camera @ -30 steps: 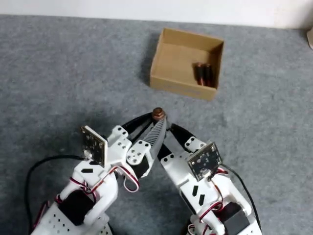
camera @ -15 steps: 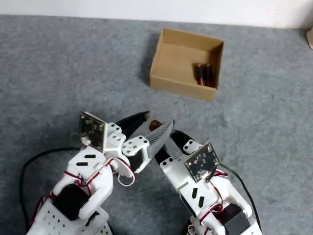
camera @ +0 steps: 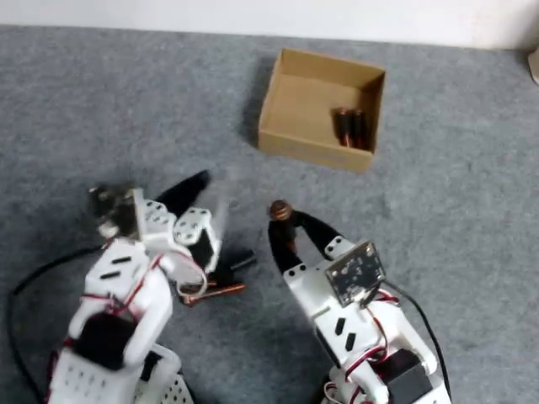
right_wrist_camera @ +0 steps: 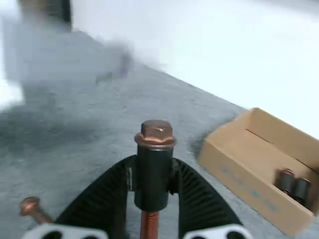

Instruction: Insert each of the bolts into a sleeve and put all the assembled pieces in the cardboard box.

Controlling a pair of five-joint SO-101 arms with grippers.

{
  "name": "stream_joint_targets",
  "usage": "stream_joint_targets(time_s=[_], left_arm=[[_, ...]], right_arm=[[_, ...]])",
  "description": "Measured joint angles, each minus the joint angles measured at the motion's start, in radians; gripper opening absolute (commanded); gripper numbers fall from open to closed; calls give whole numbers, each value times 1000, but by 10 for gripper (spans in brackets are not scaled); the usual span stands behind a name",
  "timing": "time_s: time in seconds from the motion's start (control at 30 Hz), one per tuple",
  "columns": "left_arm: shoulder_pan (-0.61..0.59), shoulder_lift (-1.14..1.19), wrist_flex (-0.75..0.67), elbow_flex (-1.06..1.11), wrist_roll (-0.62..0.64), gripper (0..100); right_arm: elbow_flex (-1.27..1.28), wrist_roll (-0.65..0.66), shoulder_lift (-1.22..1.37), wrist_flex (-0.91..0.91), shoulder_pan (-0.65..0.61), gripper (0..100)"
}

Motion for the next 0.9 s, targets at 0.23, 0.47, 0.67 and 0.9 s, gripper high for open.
stream_joint_targets(time_s=[0.23,0.47,0.67,0.9], left_arm=[[-127,183,-51,110,-313,7],[-193,644,-252,48,-334,7],[-235,1002,-333,-78,-301,7],[-241,1043,-339,-107,-287,7]], right_arm=[[0,64,109,-20,121,5],[-176,97,615,-275,313,5],[-700,138,1324,-333,425,5],[-1511,144,2188,-133,500,5]])
